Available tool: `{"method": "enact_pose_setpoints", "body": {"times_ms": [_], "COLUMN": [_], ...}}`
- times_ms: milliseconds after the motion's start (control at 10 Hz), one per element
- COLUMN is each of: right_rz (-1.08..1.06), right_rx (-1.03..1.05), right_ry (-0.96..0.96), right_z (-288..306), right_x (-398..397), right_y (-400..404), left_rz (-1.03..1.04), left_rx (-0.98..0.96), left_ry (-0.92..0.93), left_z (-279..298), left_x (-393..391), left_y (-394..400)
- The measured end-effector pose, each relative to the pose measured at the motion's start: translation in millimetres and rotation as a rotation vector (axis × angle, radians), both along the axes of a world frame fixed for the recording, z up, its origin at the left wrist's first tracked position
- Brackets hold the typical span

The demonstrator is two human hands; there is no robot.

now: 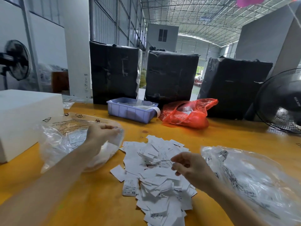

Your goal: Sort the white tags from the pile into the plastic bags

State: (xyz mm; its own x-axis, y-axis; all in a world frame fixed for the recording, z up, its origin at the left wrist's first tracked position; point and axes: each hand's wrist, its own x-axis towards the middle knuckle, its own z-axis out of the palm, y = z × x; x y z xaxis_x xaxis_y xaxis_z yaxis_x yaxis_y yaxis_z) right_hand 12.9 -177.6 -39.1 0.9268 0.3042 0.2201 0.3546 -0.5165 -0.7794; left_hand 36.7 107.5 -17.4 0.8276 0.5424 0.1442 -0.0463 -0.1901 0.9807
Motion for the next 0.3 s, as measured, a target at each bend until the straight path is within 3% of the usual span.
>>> {"method": "enact_pose_setpoints", "body": {"times_ms": [100, 200, 300], "right_rz": [0.008, -0.015, -0.095], "right_rx": [-0.086, -0.091, -0.007], "right_ry": [0.031, 0.065, 0.067], "right_z": [-3.9, -5.7, -3.9], "right_x": [-5.6, -16.5, -33.8], "right_y": [-22.1, -52.5, -85.4], "left_rz": [0.237, 0.373, 0.428], "left_rx": [0.396, 0.795, 1.006], "left_ry": [0.111, 0.38, 0.44], "left_z": [-6.5, -9.7, -8.8], "left_x": [6.0, 6.3, 0.1], "left_y": [49.7, 85.9, 100.2]}}
